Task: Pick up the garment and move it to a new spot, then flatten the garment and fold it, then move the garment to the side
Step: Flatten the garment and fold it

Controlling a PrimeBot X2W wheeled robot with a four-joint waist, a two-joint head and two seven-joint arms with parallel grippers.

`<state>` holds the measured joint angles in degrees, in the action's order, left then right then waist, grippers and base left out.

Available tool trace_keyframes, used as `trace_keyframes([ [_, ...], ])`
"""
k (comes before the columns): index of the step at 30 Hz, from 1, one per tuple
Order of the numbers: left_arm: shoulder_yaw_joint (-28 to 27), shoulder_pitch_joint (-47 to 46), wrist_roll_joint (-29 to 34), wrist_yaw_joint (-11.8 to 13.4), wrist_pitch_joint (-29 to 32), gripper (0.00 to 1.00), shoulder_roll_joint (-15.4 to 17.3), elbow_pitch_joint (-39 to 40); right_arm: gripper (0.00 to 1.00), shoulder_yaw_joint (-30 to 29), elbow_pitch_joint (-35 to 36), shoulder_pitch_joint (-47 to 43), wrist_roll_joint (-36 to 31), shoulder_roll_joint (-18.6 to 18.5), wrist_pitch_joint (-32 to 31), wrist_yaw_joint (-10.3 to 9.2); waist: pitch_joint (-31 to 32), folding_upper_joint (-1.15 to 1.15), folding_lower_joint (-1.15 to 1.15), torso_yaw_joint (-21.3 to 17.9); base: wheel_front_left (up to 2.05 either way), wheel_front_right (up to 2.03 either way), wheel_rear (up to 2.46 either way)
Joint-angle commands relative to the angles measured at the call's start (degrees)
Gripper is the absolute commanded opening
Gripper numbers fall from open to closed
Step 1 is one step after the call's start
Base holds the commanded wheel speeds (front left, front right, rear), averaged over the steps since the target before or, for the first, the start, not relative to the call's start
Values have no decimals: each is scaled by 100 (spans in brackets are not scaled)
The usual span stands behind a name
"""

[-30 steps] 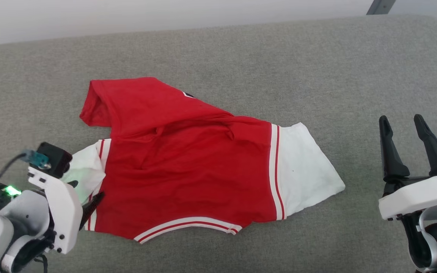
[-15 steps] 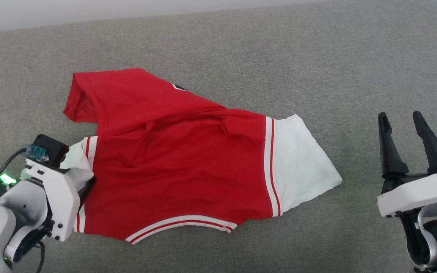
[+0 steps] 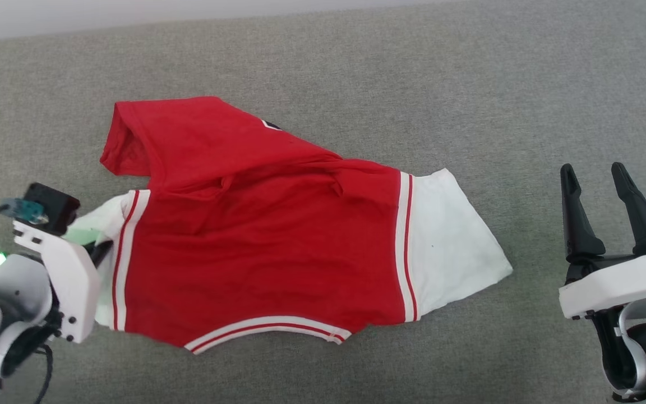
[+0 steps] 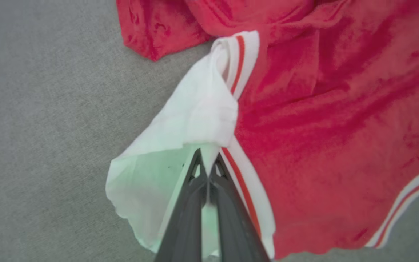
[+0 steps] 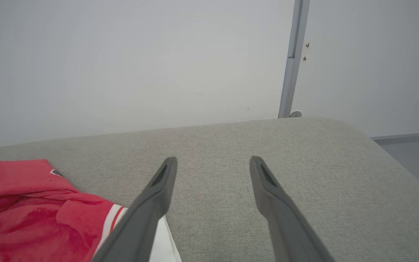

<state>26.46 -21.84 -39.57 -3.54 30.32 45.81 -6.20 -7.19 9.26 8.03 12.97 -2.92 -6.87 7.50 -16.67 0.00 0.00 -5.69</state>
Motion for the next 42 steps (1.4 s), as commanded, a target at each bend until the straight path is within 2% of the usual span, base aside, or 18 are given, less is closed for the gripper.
trace_keyframes([
  [1,-73,-9,-104,-7,-5,0,47,40,100,0,16,38,13,1,-1,-2,-6,0,0,18,0,0,0],
  [2,-114,-19,-145,-8,-12,0,74,60,100,3,16,47,18,1,-10,-2,-9,0,0,29,0,0,0],
  [6,-314,-63,-413,-38,-28,28,134,49,100,24,15,74,36,1,-42,-2,-32,0,0,47,0,0,0],
  [8,-370,-85,-506,-64,-6,37,196,-14,100,43,21,99,36,1,-48,-2,-48,0,0,38,0,0,0],
  [15,-406,-169,-783,-166,16,50,115,-406,100,63,3,106,49,1,-63,-2,-78,0,0,22,0,0,0],
  [16,-408,-176,-839,-180,31,72,91,-476,100,67,1,113,57,1,-63,-2,-84,0,0,21,0,0,0],
  [19,-365,-237,-922,-219,139,100,68,-668,100,71,-2,139,57,1,-70,-2,-96,0,0,18,0,0,0],
  [26,-187,-409,-865,-264,524,100,217,-1133,100,157,45,150,70,1,-188,-2,-125,0,0,14,0,0,0],
  [30,-57,-542,-809,-303,656,100,231,-1420,100,374,48,117,48,1,-471,-2,-120,0,0,-5,0,0,0],
  [33,9,-660,-864,-336,707,100,197,-1646,100,668,26,80,29,3,-896,-2,-124,0,0,-14,0,0,0],
  [39,224,-924,-900,-372,761,100,29,-2084,100,1204,-170,208,138,-167,-2203,-3,-144,0,0,27,0,0,0],
  [40,265,-969,-900,-376,760,92,-8,-2146,100,1261,-216,252,174,-227,-2412,-1,-149,0,0,48,0,0,0],
  [41,325,-1014,-920,-382,794,47,-50,-2213,100,1315,-267,294,195,-285,-2606,-2,-154,0,0,69,0,0,0],
  [42,389,-1055,-913,-388,822,21,-77,-2271,100,1320,-332,341,252,-322,-2784,-2,-161,0,0,96,0,0,0],
])
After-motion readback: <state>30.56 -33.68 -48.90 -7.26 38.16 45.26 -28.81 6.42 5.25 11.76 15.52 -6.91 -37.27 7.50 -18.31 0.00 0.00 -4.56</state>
